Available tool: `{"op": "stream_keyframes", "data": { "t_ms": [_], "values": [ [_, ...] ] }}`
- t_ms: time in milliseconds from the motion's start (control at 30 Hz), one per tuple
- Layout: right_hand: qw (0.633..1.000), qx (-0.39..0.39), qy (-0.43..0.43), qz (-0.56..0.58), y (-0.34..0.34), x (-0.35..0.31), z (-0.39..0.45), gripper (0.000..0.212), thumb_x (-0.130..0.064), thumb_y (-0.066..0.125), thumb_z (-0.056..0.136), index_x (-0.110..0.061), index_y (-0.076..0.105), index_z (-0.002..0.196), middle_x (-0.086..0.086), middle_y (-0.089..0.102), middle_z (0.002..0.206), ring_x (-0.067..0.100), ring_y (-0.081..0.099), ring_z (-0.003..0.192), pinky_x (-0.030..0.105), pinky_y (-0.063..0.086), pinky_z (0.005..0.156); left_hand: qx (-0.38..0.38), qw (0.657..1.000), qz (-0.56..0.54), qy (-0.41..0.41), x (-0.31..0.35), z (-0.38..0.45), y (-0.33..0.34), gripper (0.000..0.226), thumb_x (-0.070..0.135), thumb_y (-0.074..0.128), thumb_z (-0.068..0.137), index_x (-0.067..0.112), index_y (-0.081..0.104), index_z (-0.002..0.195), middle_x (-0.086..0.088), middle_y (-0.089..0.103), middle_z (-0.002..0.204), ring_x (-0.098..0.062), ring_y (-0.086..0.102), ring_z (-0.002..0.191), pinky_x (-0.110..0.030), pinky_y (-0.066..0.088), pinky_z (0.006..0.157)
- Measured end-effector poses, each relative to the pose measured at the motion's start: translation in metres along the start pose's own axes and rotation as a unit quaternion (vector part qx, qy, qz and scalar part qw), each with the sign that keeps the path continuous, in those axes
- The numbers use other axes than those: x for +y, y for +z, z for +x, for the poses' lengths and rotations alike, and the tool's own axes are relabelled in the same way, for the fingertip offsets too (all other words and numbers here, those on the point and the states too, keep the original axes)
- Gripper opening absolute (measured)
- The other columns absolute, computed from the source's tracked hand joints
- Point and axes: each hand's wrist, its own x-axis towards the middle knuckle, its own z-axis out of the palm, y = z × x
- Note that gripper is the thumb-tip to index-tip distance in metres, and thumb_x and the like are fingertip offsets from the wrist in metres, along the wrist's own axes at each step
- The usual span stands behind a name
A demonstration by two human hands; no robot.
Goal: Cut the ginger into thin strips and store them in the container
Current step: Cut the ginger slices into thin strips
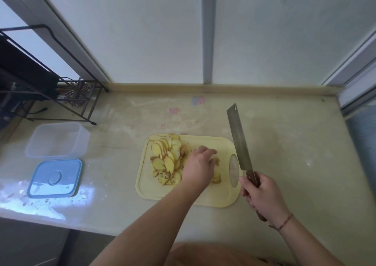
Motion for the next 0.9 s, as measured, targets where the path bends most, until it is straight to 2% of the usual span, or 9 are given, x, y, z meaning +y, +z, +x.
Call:
{"op": "stream_keyframes", "data": {
  "t_ms": [67,200,400,500,600,767,900],
  "values": [
    [1.000,0.009,-0.005,-0.012,0.000,0.003,0.002,0.031,-0.023,0.064,0.094,-0.006,0.059,0.069,0.005,0.060,0.055,0.014,0.046,0.040,0.028,0.038,0.047,-0.028,0.998,0.048,0.042,-0.001,0.011,0.003,0.024,0.013,0.065,0.093,0.009,0.074,0.115,-0.010,0.067,0.110,-0.033,0.058,0.097,-0.042,0.052,0.086],
    [0.999,0.010,-0.023,-0.027,-0.001,0.003,0.001,0.031,-0.024,0.066,0.093,-0.011,0.057,0.066,0.001,0.059,0.052,0.010,0.048,0.041,0.028,0.039,0.050,-0.075,0.988,0.113,0.077,-0.003,0.021,0.007,0.019,0.020,0.065,0.094,0.011,0.075,0.108,-0.008,0.066,0.108,-0.031,0.054,0.099,-0.044,0.047,0.088],
    [0.998,0.008,-0.033,-0.054,-0.005,0.007,-0.004,0.033,-0.024,0.066,0.093,-0.005,0.058,0.067,-0.006,0.054,0.046,0.004,0.047,0.042,0.023,0.040,0.049,-0.095,0.981,0.129,0.109,0.000,0.038,0.008,0.025,0.016,0.058,0.098,0.015,0.070,0.120,-0.002,0.071,0.108,-0.027,0.055,0.102,-0.037,0.040,0.091],
    [0.998,0.005,-0.030,-0.056,-0.008,0.008,-0.008,0.033,-0.025,0.065,0.093,-0.005,0.059,0.068,-0.006,0.054,0.047,0.005,0.048,0.043,0.020,0.041,0.048,-0.098,0.982,0.116,0.109,0.002,0.047,0.009,0.024,0.013,0.057,0.097,0.017,0.070,0.117,0.000,0.072,0.104,-0.024,0.057,0.099,-0.037,0.043,0.093],
    [0.998,0.003,-0.027,-0.051,-0.010,0.011,-0.012,0.033,-0.025,0.066,0.093,-0.007,0.058,0.066,-0.004,0.054,0.048,0.007,0.049,0.044,0.023,0.042,0.048,-0.101,0.982,0.114,0.111,0.005,0.058,0.009,0.025,0.013,0.054,0.098,0.018,0.068,0.118,0.001,0.072,0.103,-0.024,0.056,0.100,-0.035,0.037,0.091],
    [0.999,-0.010,-0.005,-0.038,-0.009,0.014,-0.017,0.034,-0.017,0.065,0.093,-0.008,0.054,0.063,-0.002,0.053,0.046,0.008,0.045,0.039,0.020,0.037,0.045,-0.077,0.976,0.148,0.140,0.006,0.075,0.008,0.024,0.019,0.052,0.100,0.022,0.068,0.118,0.005,0.072,0.109,-0.022,0.053,0.108,-0.034,0.029,0.093],
    [0.996,-0.049,0.048,0.051,-0.012,0.016,-0.027,0.040,-0.023,0.058,0.099,-0.005,0.049,0.065,0.010,0.049,0.049,0.015,0.036,0.032,0.020,0.030,0.037,-0.011,0.987,0.086,0.138,-0.001,0.068,0.004,0.023,0.013,0.054,0.099,0.014,0.071,0.115,-0.001,0.074,0.103,-0.027,0.060,0.103,-0.039,0.040,0.090]
  ]
}}
